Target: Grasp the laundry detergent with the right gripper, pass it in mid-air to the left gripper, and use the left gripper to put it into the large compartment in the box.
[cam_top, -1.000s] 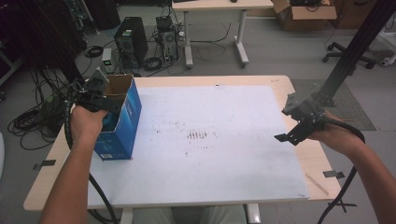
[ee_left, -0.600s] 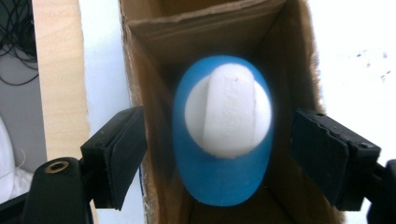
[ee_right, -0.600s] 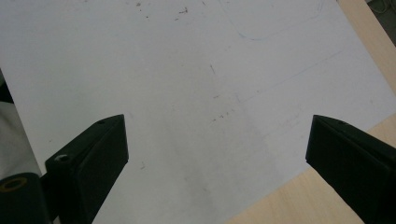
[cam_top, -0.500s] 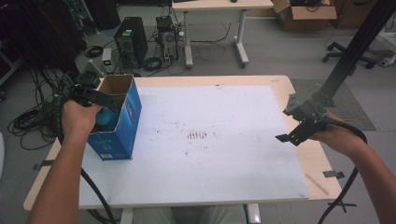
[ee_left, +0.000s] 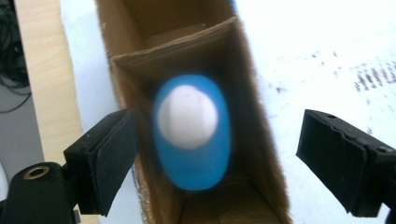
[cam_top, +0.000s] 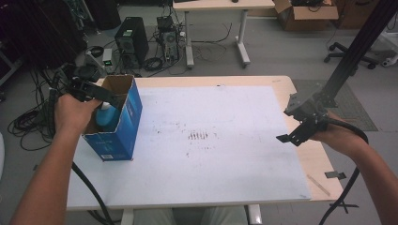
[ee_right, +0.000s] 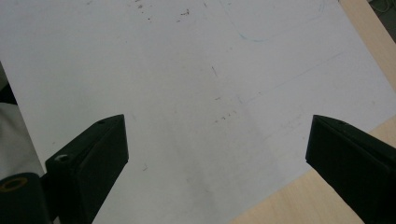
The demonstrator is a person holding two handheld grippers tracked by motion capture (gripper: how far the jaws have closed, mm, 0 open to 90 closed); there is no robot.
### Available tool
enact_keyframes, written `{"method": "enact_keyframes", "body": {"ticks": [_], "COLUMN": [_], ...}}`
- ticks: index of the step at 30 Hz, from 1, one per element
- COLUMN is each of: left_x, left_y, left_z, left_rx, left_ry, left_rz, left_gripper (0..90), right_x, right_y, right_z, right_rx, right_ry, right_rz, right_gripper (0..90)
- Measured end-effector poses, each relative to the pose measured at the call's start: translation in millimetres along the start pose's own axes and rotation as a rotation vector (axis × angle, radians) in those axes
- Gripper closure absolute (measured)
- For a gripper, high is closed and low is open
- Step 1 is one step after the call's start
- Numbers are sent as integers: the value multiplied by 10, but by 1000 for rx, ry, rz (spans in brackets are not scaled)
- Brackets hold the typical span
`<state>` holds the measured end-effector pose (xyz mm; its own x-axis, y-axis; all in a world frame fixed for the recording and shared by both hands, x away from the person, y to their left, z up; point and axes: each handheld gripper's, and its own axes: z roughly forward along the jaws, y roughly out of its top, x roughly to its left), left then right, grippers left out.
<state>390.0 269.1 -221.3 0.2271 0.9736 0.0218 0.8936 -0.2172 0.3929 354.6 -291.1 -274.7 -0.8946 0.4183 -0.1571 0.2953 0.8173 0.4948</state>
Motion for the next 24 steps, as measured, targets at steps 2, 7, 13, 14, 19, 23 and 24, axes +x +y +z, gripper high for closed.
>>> {"method": "enact_keyframes", "body": {"ticks": [2, 7, 13, 14, 19, 23, 24], "left_x": [-39, -161, -333, -361, -493, -591, -610], "left_y": [9, 33, 59, 62, 84, 104, 110], "left_z": [-30, -100, -206, -222, -283, -308, -312], "left_rx": [-2, -2, -11, -11, -5, -2, -1], "left_ry": [-6, -35, -51, -54, -69, -73, -75], "left_rz": [24, 86, 170, 184, 239, 283, 290], "left_gripper": [124, 100, 92, 92, 93, 92, 92], "right_x": [0, 0, -3, -2, 2, 10, 11], "right_y": [1, -4, -7, -6, -1, 4, 4], "right_z": [1, 4, -3, -4, -14, -20, -22], "right_rx": [2, 5, 7, 7, 8, 8, 9], "right_ry": [1, 2, 2, 2, 2, 3, 3], "right_rz": [0, 1, 8, 7, 8, 7, 8], "right_gripper": [54, 55, 54, 55, 55, 54, 54]}}
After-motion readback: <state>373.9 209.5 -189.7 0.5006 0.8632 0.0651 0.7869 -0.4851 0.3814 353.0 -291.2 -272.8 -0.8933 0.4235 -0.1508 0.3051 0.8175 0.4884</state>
